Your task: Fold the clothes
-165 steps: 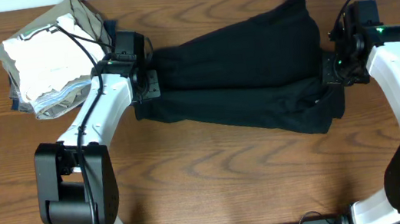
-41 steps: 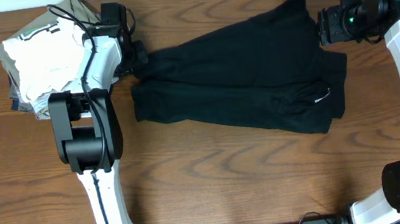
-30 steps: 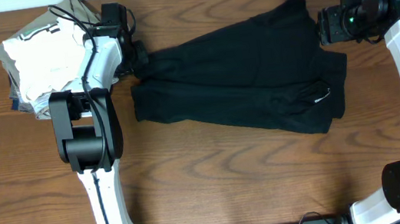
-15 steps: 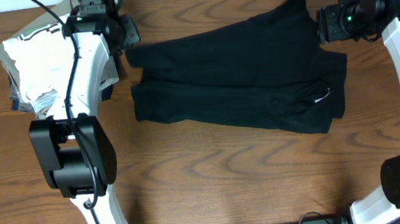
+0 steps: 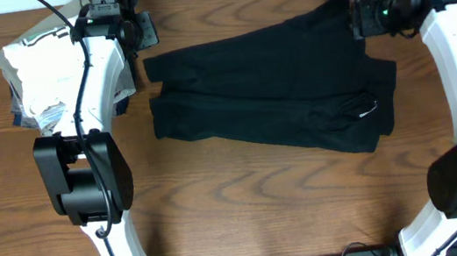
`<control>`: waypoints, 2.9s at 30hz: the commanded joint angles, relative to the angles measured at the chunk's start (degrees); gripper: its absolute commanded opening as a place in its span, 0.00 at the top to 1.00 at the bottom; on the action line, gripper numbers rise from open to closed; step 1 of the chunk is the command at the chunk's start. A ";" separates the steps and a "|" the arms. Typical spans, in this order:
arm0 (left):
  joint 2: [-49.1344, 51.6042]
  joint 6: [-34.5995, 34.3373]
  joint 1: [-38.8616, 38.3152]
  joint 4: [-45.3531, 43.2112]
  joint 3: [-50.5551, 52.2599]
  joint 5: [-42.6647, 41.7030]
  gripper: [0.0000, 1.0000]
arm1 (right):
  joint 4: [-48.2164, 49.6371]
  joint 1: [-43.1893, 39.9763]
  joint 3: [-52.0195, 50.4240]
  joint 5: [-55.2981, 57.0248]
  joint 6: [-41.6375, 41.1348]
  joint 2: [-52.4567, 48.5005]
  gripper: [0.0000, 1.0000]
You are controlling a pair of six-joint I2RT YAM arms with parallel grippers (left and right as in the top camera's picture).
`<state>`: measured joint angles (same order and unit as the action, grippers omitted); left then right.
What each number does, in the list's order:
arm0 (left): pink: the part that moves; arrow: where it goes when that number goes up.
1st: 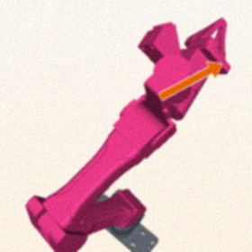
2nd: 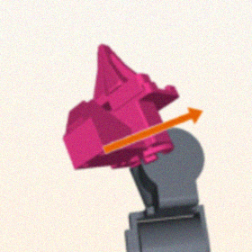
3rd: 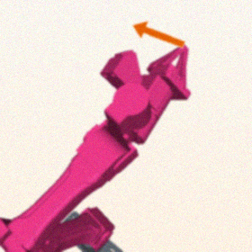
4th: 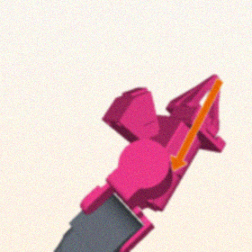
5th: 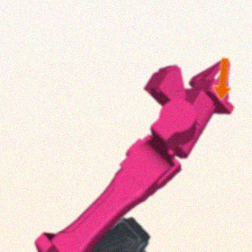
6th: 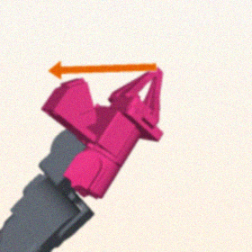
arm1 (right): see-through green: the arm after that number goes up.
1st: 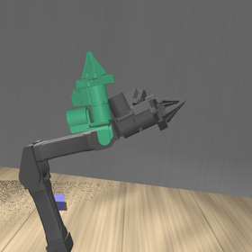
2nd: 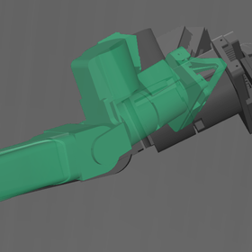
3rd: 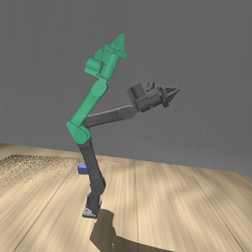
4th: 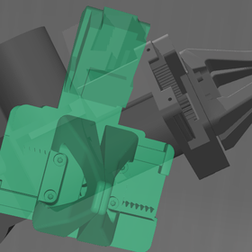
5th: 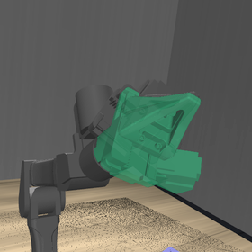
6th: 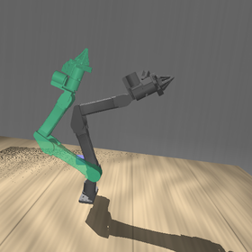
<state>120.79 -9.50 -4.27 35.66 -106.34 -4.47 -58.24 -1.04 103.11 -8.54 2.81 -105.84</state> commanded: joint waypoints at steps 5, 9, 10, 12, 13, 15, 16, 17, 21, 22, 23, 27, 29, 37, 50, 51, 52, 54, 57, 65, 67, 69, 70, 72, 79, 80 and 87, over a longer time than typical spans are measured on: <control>4.76 2.19 0.74 -0.24 -0.50 1.46 0.56 | 0.15 1.84 0.15 -1.09 1.16 -0.59 0.33; 7.13 4.52 0.76 -1.11 -0.50 1.40 0.56 | 0.20 1.81 0.15 -1.11 1.16 -0.59 0.33; 7.50 5.11 0.68 -1.25 -0.50 1.25 0.56 | 0.20 1.81 0.15 -1.11 1.16 -0.57 0.33; 8.33 5.44 0.68 -1.53 -0.50 1.22 0.56 | 0.17 1.81 0.15 -1.14 1.14 -0.59 0.33; 8.70 5.42 0.68 -1.64 -0.50 1.20 0.56 | 0.15 1.81 0.15 -1.14 1.14 -0.59 0.33; 9.57 5.42 0.68 -1.84 -0.50 1.20 0.56 | 0.15 1.81 0.15 -1.14 1.16 -0.59 0.33; 10.01 5.44 0.68 -1.97 -0.50 1.18 0.56 | 0.15 1.81 0.15 -1.11 1.16 -0.59 0.33; 10.82 5.62 0.68 -2.21 -0.50 0.94 0.56 | 0.15 1.81 0.15 -1.11 1.16 -0.59 0.33; 12.81 6.51 0.68 -3.48 -0.46 -1.14 0.55 | 0.17 1.81 0.15 -1.11 2.05 -0.57 0.32; 13.07 6.51 0.66 -3.76 -0.44 -1.11 0.54 | 0.17 1.81 0.15 -0.96 2.08 -0.59 0.33; 13.42 6.51 0.68 -4.11 -0.44 -1.11 0.54 | 0.15 1.81 0.15 -0.92 2.08 -0.59 0.32; 14.29 6.51 0.68 -4.96 -0.44 -1.09 0.49 | 0.13 1.81 0.15 -0.94 2.05 -0.59 0.32; 14.86 6.49 0.68 -5.29 -0.44 -1.11 0.43 | 0.13 1.81 0.15 -0.94 2.05 -0.59 0.32; 17.14 6.51 0.68 -6.23 -0.44 -1.07 0.37 | 0.09 1.84 0.15 -0.94 2.05 -0.59 0.31; 16.76 6.45 0.79 -6.62 -0.48 0.79 0.94 | 0.61 1.86 0.15 -0.92 2.03 -0.59 0.32; 16.15 6.45 0.79 -6.62 -0.48 1.07 0.94 | 0.90 1.86 0.15 -0.94 2.03 -0.61 0.32; 15.65 6.47 0.79 -6.62 -0.48 1.07 0.94 | 1.27 1.86 0.15 -0.94 2.03 -0.61 0.32; 14.03 6.45 0.79 -6.47 -0.48 1.05 0.94 | 2.67 1.86 0.15 -0.94 2.03 -0.74 0.32; 11.85 6.45 0.72 -6.21 -0.48 1.05 0.94 | 5.77 1.86 0.15 -0.90 2.01 -1.70 0.33; 9.07 6.45 0.68 -4.98 -0.48 1.03 0.94 | 18.53 1.86 0.15 1.14 1.95 -9.92 0.33; 9.07 6.47 0.68 -4.44 -0.46 1.03 0.94 | 21.68 1.73 0.15 3.28 0.59 -12.57 0.33; 9.07 6.47 0.68 -4.04 -0.46 1.03 0.94 | 24.35 1.29 0.15 4.09 -0.20 -14.91 0.32; 9.07 6.45 0.68 -3.98 -0.46 1.03 0.94 | 25.88 0.92 0.15 4.02 -0.22 -16.28 0.31; 9.07 6.47 0.68 -3.80 -0.46 1.03 0.94 | 28.15 0.28 0.15 4.02 -1.11 -18.45 0.30; 9.07 6.47 0.68 -3.54 -0.46 1.03 0.94 | 35.87 -1.05 0.15 4.07 -5.77 -24.85 0.27; 9.07 6.47 0.68 -3.54 -0.46 1.03 0.94 | 37.20 -1.22 0.15 4.04 -6.43 -25.75 0.27; 9.07 6.47 0.68 -3.15 -0.46 1.05 0.94 | 43.47 -2.82 0.15 4.02 -8.41 -30.29 0.26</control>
<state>130.78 -2.96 -3.90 32.25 -106.43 -4.29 -15.84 -2.79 103.04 -4.93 -3.44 -134.26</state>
